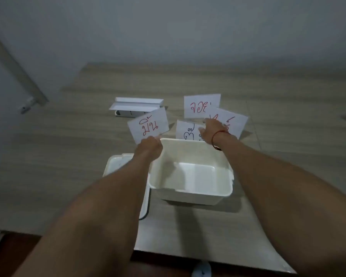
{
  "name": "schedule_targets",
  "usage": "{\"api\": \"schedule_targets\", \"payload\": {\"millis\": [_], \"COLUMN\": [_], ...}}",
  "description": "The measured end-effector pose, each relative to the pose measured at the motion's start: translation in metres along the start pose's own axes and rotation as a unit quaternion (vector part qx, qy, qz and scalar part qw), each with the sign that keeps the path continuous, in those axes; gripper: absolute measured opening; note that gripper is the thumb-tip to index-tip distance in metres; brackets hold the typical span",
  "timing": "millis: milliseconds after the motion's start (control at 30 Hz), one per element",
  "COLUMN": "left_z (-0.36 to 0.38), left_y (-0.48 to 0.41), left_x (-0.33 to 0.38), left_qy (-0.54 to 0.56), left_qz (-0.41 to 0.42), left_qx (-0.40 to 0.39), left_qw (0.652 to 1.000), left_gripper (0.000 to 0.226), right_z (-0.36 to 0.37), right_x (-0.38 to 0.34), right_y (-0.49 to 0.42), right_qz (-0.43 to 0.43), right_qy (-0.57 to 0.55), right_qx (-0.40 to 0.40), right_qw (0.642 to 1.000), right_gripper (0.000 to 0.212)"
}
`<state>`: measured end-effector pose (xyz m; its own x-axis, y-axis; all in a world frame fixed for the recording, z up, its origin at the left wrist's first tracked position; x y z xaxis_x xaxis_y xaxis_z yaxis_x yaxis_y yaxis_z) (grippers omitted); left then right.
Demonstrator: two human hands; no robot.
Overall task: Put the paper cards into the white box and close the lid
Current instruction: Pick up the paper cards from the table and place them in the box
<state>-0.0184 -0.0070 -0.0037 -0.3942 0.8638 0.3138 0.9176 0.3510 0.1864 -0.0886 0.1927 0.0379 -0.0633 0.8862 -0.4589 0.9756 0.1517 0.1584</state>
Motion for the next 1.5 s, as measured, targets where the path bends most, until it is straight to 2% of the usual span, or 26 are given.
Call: {"api": "schedule_targets", "payload": {"millis": [200, 367, 567, 700, 900, 1033, 1100, 1233, 1367, 1433, 1500], "left_z": [0.032, 0.043, 0.048, 0.048, 0.041, 0.035, 0.034, 0.033, 0.038, 0.041, 0.042], "left_y": [-0.011, -0.021, -0.021, -0.018, 0.0, 0.009, 0.009, 0.015, 0.017, 0.016, 0.015], "left_x": [-0.004, -0.004, -0.004, -0.009, -0.014, -0.012, -0.012, -0.006, -0.008, -0.01, -0.009], "left_qy": [0.112, 0.125, 0.138, 0.14, 0.11, 0.104, 0.117, 0.149, 0.164, 0.163, 0.16], "left_qz": [-0.003, -0.013, -0.029, -0.037, -0.026, 0.0, -0.008, -0.03, -0.043, -0.038, -0.031], "left_qx": [0.01, 0.011, 0.027, 0.002, -0.035, -0.049, -0.053, -0.053, -0.048, -0.043, -0.038], "left_qw": [0.994, 0.992, 0.99, 0.99, 0.993, 0.993, 0.992, 0.987, 0.984, 0.985, 0.986], "left_gripper": [0.047, 0.04, 0.05, 0.051, 0.052, 0.049, 0.046, 0.04, 0.043, 0.044, 0.044], "right_z": [0.032, 0.042, 0.046, 0.042, -0.005, -0.04, -0.049, -0.04, 0.0, 0.021, 0.04], "right_x": [0.017, 0.026, 0.026, 0.019, 0.002, -0.01, -0.013, -0.009, 0.01, 0.02, 0.027], "right_y": [-0.039, -0.05, -0.055, -0.041, -0.018, 0.009, 0.02, 0.046, 0.06, 0.068, 0.076], "right_qz": [-0.001, 0.007, 0.023, -0.029, -0.07, -0.078, -0.082, -0.086, -0.054, -0.027, 0.002], "right_qy": [0.042, 0.086, 0.021, 0.023, -0.024, -0.021, -0.02, -0.038, -0.019, -0.022, -0.043], "right_qx": [0.006, 0.037, 0.015, 0.097, 0.218, 0.278, 0.284, 0.235, 0.134, 0.066, -0.049], "right_qw": [0.999, 0.996, 0.999, 0.995, 0.973, 0.957, 0.955, 0.967, 0.989, 0.997, 0.998], "right_gripper": [0.048, 0.041, 0.026, 0.024, 0.035, 0.034, 0.034, 0.034, 0.031, 0.025, 0.021]}}
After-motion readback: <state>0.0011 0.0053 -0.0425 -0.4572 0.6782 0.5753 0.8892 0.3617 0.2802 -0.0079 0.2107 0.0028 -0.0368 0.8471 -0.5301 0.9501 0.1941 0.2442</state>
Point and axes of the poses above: each hand's wrist, its own y-axis away from the middle knuckle, its own z-axis out of the palm, x = y × z, the point moved 2 cm from there along -y, towards the middle knuckle, and after that the axes turned 8 degrees about -y, right-handed, at the moved point
